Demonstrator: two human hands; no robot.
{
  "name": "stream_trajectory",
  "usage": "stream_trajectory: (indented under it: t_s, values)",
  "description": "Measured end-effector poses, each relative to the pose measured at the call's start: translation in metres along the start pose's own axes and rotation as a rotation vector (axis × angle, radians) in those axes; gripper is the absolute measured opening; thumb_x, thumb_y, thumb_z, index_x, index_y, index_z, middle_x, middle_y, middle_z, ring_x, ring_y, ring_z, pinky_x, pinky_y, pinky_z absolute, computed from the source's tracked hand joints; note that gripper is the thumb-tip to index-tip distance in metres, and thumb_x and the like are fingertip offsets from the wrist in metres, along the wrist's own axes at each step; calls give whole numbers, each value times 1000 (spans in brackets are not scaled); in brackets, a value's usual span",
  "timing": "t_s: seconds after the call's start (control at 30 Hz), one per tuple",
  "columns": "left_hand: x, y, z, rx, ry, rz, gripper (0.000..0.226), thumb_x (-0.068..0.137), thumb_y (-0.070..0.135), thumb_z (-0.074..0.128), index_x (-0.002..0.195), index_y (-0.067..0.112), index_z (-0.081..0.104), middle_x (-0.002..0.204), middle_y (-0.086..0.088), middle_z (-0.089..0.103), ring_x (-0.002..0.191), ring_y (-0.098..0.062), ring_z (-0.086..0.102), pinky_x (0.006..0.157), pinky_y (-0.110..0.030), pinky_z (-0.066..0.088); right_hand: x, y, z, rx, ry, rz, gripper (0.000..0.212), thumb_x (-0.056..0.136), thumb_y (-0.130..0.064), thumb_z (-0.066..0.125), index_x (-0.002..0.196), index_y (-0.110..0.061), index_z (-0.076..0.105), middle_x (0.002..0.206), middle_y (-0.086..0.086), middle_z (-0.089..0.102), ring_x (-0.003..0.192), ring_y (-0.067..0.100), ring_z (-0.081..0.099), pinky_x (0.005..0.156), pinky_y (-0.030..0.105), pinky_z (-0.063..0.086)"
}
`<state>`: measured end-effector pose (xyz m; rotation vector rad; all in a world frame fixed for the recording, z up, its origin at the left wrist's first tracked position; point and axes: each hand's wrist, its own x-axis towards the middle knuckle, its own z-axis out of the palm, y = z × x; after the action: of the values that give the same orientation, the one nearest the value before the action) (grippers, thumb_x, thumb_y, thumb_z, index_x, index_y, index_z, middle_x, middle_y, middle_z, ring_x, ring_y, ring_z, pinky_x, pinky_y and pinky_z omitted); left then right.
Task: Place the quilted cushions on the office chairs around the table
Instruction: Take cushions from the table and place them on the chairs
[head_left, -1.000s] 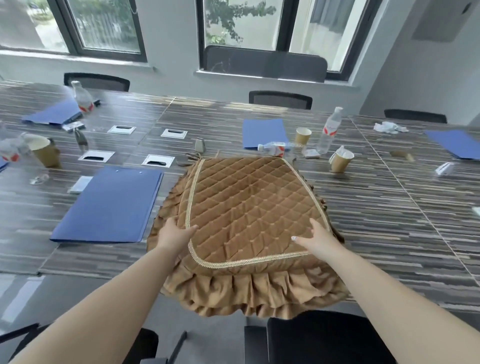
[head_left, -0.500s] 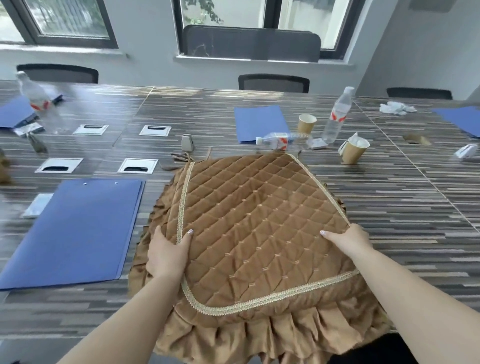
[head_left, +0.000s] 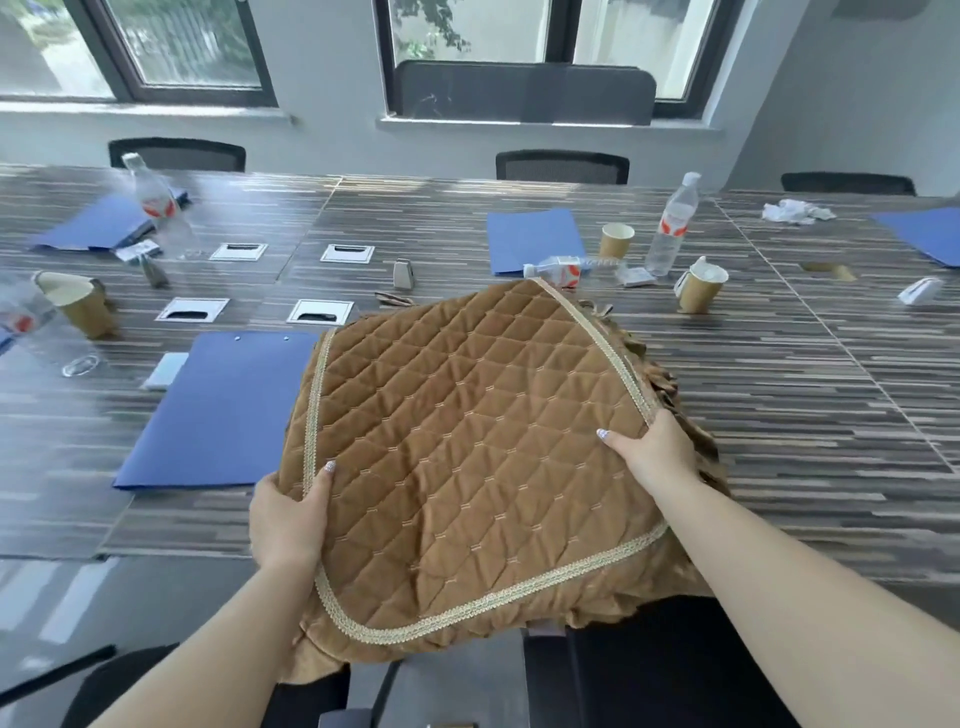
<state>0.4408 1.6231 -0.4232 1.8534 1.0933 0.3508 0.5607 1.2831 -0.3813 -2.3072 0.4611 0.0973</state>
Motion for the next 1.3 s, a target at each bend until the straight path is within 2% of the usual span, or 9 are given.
stream_trajectory:
  t_s: [0.1, 0.23, 0.4, 0.5, 0.67, 0.8, 1.0, 1.13, 1.3]
  values:
    - [-29, -25, -47, -39, 45, -49, 69, 78, 53, 68, 126, 7, 49, 121, -14, 60, 110, -36, 58, 90, -47, 46, -42, -9, -5, -16, -29, -81, 59, 72, -46, 76, 113, -11, 53, 111, 8, 63, 104, 33, 59, 89, 43, 47]
    - [-76, -50, -115, -87, 125, -82, 72, 79, 53, 66, 129, 5, 48, 125, -16, 59, 113, -38, 57, 92, -47, 47, -106, -29, -20, 35, -74, -215, 56, 74, -43, 76, 114, -11, 54, 101, 3, 60, 90, 26, 56, 80, 36, 45]
    - [-126, -77, -201, -192, 214, -152, 75, 73, 51, 71, 126, 3, 47, 125, -19, 57, 113, -40, 56, 96, -54, 47, -187, -60, -35, 55, -117, -385, 54, 76, -44, 74, 113, -11, 52, 99, 3, 58, 93, 29, 57, 79, 37, 44]
    - [-148, -96, -243, -191, 244, -170, 76, 74, 51, 71, 130, 5, 47, 128, -19, 57, 115, -40, 55, 96, -52, 47, -228, -73, -38, 59, -146, -439, 55, 76, -44, 74, 114, -12, 52, 101, 4, 60, 100, 31, 60, 80, 37, 45]
    - [-174, -123, -308, -216, 308, -182, 78, 78, 46, 71, 136, 5, 41, 134, -17, 53, 119, -39, 52, 97, -49, 45, -293, -83, -30, 125, -178, -521, 52, 75, -38, 77, 112, -9, 54, 97, 4, 60, 101, 31, 60, 79, 36, 42]
    - [-179, -144, -355, -218, 323, -188, 76, 79, 44, 72, 136, 5, 40, 133, -18, 52, 120, -38, 51, 93, -44, 45, -338, -86, -12, 148, -193, -519, 53, 74, -37, 78, 112, -8, 54, 105, 9, 65, 100, 32, 61, 77, 36, 43]
    - [-161, -180, -435, -218, 289, -141, 82, 75, 48, 74, 136, 5, 41, 132, -18, 52, 117, -38, 53, 97, -52, 46, -416, -93, 27, 177, -167, -486, 54, 74, -35, 79, 113, -7, 54, 112, 14, 65, 104, 33, 60, 82, 38, 44]
    - [-136, -201, -489, -175, 248, -61, 75, 79, 43, 73, 134, 3, 42, 129, -18, 55, 115, -38, 55, 93, -47, 47, -473, -90, 57, 218, -112, -417, 55, 75, -31, 79, 114, -2, 54, 115, 16, 64, 106, 33, 59, 77, 32, 39]
    - [-112, -222, -534, -139, 177, -11, 74, 81, 39, 73, 137, 3, 40, 130, -19, 54, 116, -38, 55, 91, -44, 45, -526, -87, 85, 234, -39, -361, 61, 70, -34, 82, 116, -4, 56, 117, 16, 65, 109, 34, 60, 89, 37, 44]
